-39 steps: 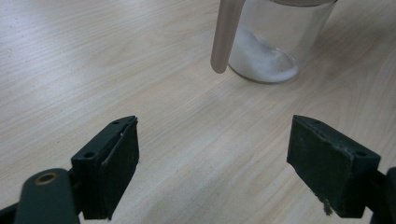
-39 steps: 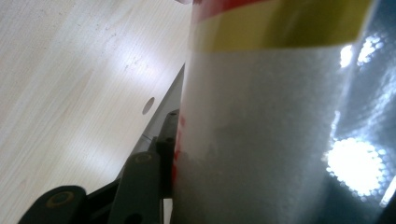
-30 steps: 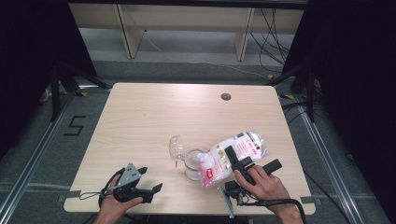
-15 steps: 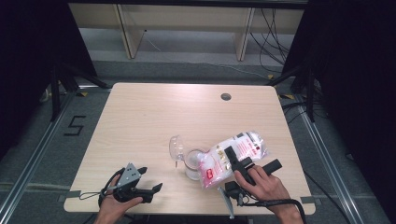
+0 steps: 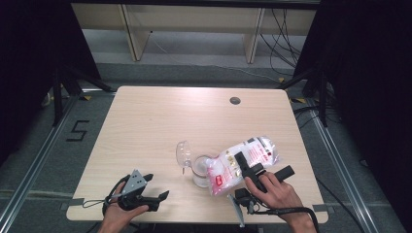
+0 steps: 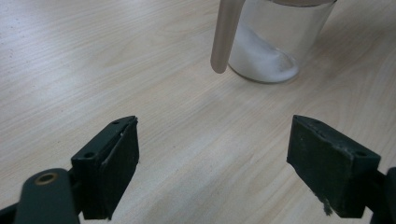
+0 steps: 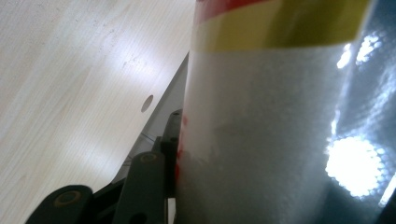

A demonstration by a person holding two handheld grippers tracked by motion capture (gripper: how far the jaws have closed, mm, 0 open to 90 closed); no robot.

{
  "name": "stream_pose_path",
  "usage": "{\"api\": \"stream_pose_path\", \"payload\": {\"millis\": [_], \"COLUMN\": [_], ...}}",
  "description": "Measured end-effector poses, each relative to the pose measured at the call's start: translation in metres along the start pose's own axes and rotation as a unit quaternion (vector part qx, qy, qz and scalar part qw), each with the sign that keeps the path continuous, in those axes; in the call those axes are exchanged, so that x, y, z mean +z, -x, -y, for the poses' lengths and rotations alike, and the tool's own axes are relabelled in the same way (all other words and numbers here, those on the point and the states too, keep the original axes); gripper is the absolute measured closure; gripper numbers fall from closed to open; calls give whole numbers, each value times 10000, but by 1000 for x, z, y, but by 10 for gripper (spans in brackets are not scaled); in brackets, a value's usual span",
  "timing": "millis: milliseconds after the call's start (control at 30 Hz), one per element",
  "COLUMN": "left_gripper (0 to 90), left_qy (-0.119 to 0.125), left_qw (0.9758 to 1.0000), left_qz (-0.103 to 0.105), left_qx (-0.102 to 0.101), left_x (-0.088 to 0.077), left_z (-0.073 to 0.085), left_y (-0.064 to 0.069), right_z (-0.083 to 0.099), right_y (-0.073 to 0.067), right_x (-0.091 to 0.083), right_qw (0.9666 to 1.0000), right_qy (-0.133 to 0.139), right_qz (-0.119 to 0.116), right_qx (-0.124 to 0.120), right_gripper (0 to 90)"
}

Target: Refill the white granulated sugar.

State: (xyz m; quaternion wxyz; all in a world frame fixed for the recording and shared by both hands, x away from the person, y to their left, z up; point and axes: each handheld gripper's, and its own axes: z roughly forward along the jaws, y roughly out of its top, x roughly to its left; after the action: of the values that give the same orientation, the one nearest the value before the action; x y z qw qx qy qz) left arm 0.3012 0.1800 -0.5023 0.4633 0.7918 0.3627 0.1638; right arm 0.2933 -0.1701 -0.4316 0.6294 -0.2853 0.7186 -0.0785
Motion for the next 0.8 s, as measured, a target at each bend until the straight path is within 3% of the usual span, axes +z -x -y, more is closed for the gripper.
{"api": "stream_pose_path", "payload": {"millis": [33, 67, 167, 267, 300, 333, 400, 500, 533, 667, 700, 800], "left_gripper": [166, 165, 165, 165, 165, 165, 166, 165, 165, 165, 165, 165], "left_qy": [-4, -24, -35, -11, -18, -11, 12, 4, 6, -1, -38, -7], "left_qw": [10000, 9999, 10000, 10000, 10000, 10000, 10000, 9999, 10000, 10000, 9999, 10000], "left_qz": [-39, -46, -74, -44, -46, -27, -17, -14, -26, -39, -45, -15], "left_qx": [-47, 97, 1, -23, 14, 68, -40, 108, -10, 82, 113, -12], "left_x": [0, -1, -1, -1, -1, -1, -1, -1, -1, 0, -1, -1], "left_z": [0, 0, 0, 0, 0, 0, 0, -1, 0, -1, -1, 0], "left_y": [1, -1, -1, 0, 0, -1, 0, -1, 0, -1, -1, 0], "right_z": [0, 1, 0, 0, 1, 1, 1, 1, 0, 1, 2, 2], "right_y": [0, 1, 1, 2, 0, 2, 1, 1, 0, -1, 1, 1], "right_x": [0, 0, 0, 1, 1, 1, 2, 1, 0, 0, 1, 0], "right_qw": [10000, 10000, 10000, 10000, 9999, 10000, 10000, 10000, 9999, 9997, 10000, 10000], "right_qy": [1, 11, -6, 12, 31, 35, 12, 25, -14, -1, 46, 45], "right_qz": [1, 5, 14, 14, 30, 23, 6, 13, -14, -9, 23, 4], "right_qx": [10, -72, 30, -19, 101, 16, 34, 16, 155, 227, 28, 70], "right_gripper": [631, 631, 633, 634, 635, 635, 636, 637, 637, 638, 638, 638]}}
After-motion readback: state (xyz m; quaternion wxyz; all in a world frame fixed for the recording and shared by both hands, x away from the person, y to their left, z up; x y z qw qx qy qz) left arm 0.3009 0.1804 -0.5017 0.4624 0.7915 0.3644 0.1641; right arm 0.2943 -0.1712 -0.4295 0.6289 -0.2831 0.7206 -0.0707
